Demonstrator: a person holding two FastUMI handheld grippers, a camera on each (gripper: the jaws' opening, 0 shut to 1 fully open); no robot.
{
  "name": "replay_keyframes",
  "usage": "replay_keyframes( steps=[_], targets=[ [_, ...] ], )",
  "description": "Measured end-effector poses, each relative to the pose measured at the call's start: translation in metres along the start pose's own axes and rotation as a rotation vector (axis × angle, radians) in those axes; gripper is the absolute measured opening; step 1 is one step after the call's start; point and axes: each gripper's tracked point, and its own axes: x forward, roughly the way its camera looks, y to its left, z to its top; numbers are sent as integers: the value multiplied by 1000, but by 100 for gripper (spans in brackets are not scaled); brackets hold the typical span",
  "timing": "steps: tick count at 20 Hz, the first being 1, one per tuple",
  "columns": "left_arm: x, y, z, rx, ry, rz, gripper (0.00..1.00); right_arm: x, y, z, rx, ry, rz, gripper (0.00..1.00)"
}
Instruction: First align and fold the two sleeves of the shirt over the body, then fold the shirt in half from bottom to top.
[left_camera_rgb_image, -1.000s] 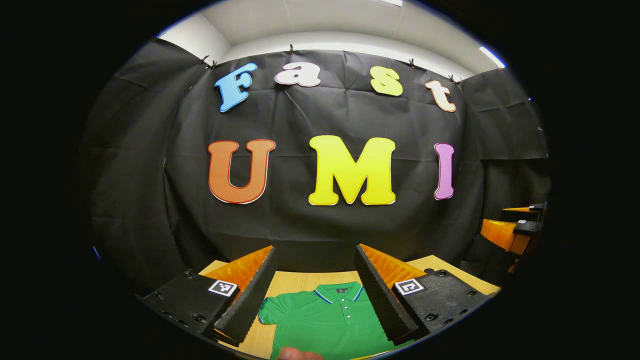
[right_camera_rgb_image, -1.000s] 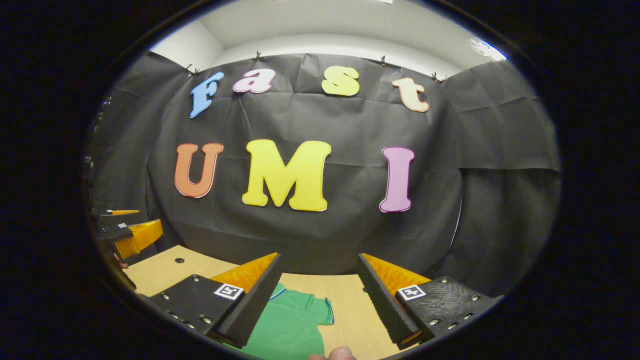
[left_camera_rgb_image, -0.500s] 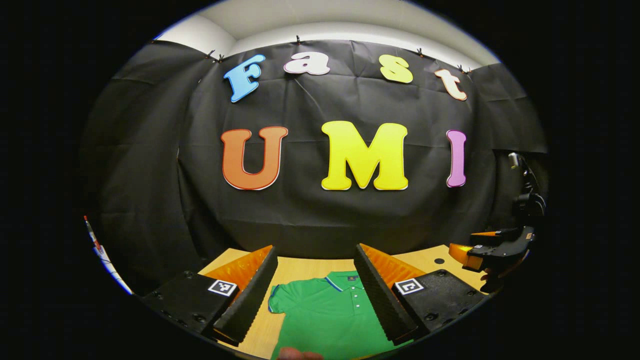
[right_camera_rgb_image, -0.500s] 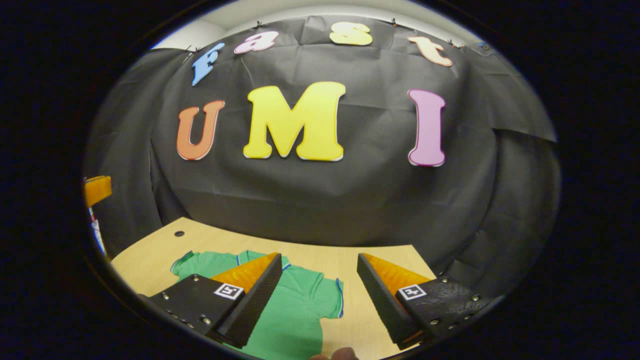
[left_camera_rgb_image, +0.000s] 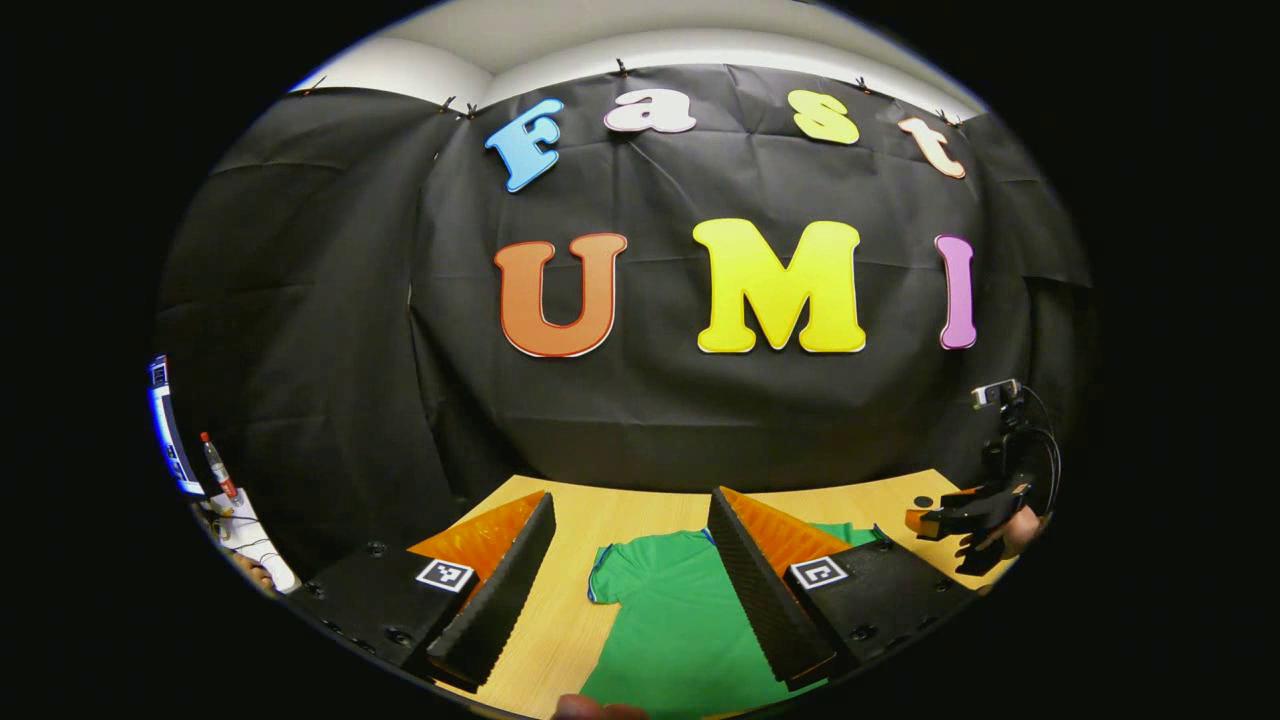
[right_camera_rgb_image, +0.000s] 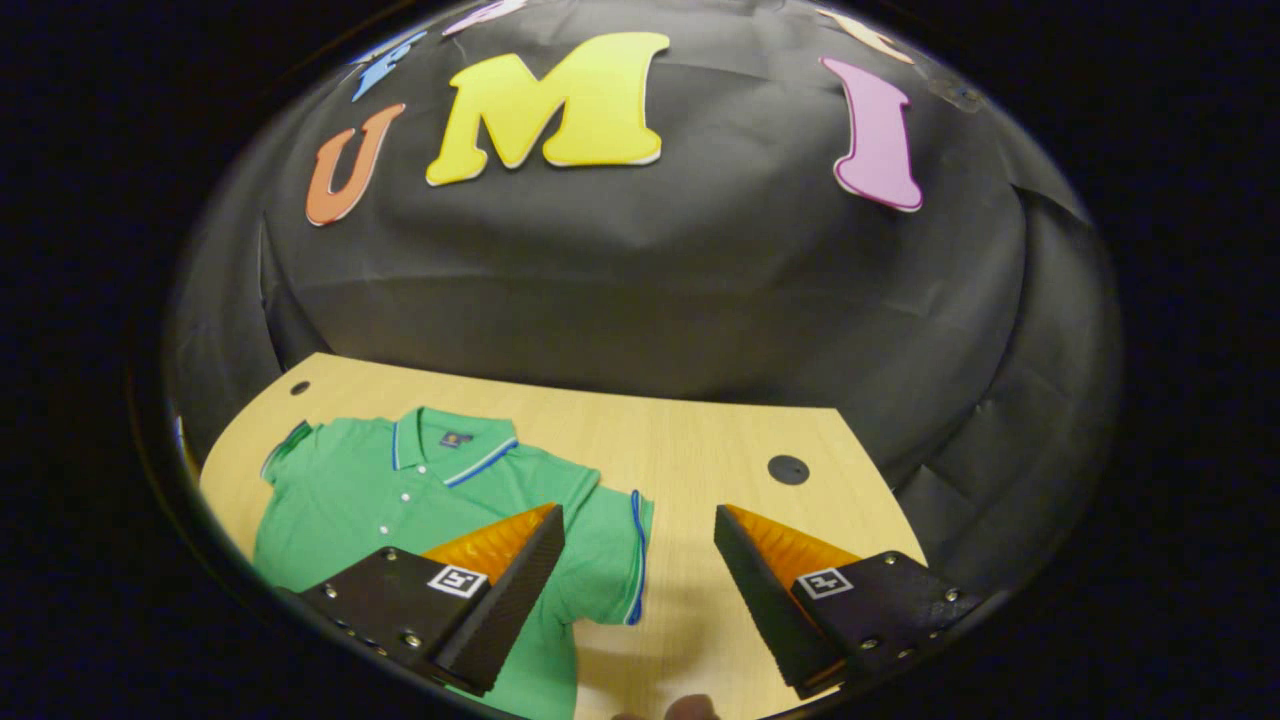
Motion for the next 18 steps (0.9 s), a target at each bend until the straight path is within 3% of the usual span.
replay_keyframes(
  steps=[12, 13, 14, 16, 18],
  targets=[
    [-5, -3, -28, -3, 79, 68, 99, 88, -1, -50, 54, 161, 14, 95],
    [-4, -5, -30, -3, 89, 69, 99, 92, -2, -53, 54, 166, 16, 92],
    [-5, -5, -32, 0, 96, 71, 99, 96, -1, -54, 55, 170, 19, 82],
    [-5, -7, -35, 9, 105, 73, 99, 99, -1, -57, 66, 181, 20, 78],
    [-6, -7, -37, 17, 112, 78, 99, 102, 2, -62, 81, 201, 28, 64]
  ],
)
